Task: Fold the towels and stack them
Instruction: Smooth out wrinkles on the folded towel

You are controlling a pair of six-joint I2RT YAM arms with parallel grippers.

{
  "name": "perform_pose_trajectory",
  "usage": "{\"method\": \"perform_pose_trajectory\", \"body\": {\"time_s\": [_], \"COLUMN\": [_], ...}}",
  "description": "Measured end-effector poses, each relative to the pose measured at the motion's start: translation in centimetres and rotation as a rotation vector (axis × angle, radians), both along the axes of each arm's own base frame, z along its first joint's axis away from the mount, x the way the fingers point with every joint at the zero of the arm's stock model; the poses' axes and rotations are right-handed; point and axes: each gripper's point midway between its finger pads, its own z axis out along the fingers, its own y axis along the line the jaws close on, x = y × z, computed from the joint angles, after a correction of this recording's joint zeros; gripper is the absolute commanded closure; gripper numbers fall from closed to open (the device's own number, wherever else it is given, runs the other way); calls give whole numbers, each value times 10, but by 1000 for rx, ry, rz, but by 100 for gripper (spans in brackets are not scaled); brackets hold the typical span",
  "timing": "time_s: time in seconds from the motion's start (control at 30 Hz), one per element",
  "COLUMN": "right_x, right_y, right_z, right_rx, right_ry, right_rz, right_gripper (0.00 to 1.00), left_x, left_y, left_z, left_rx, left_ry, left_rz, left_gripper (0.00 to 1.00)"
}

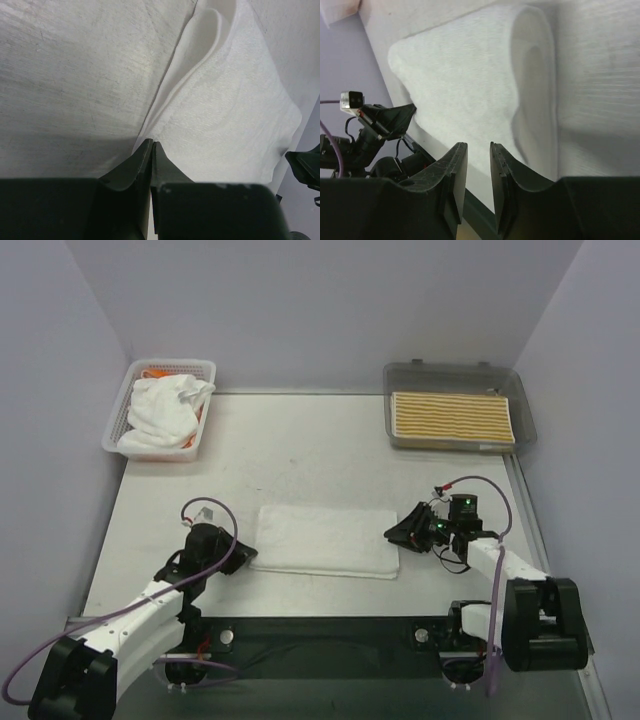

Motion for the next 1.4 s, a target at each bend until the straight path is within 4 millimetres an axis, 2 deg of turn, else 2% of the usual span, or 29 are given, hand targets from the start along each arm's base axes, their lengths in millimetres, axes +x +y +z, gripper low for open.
{"method": "perform_pose_trajectory", "body": {"time_s": [0.2,0.3,0.37,0.47,0.5,0.57,0.63,0.73,0.83,0.9,1.0,1.1,1.23,1.4], "right_x": [-5,-3,0,6,8,14,24,38,33,21,5,-5,-12,-15], "right_y": [-11,-15,-17,-22,-25,-32,-40,-54,-58,-55,-50,-56,-64,-67], "right_z": [-46,-47,-45,-38,-33,-16,8,48,55,49,41,34,31,31], "right_rx": [-34,-12,-15,-58,-81,-135,-193,-290,-354,-402,-458,-513,-554,-574], "right_ry": [184,205,202,171,149,82,-4,-135,-163,-142,-115,-89,-72,-73], "right_rz": [-78,-104,-112,-119,-119,-124,-129,-154,-162,-134,-87,-77,-83,-83], "right_gripper": [75,74,70,62,57,52,50,50,50,49,45,42,42,42], "left_x": [0,3,4,7,9,15,28,50,57,51,38,28,24,26], "left_y": [1,5,12,19,20,20,17,1,-26,-51,-80,-94,-89,-77], "left_z": [0,-1,-6,-3,1,17,45,98,136,143,122,81,39,17], "left_rx": [0,4,14,53,68,114,151,199,234,262,338,460,582,647], "left_ry": [-1,3,22,31,27,10,-43,-175,-283,-311,-276,-191,-94,-30], "left_rz": [3,24,49,46,38,-2,-43,-112,-206,-293,-421,-518,-559,-553], "left_gripper": [90,90,90,75,61,50,38,34,34,34,34,35,37,38]}}
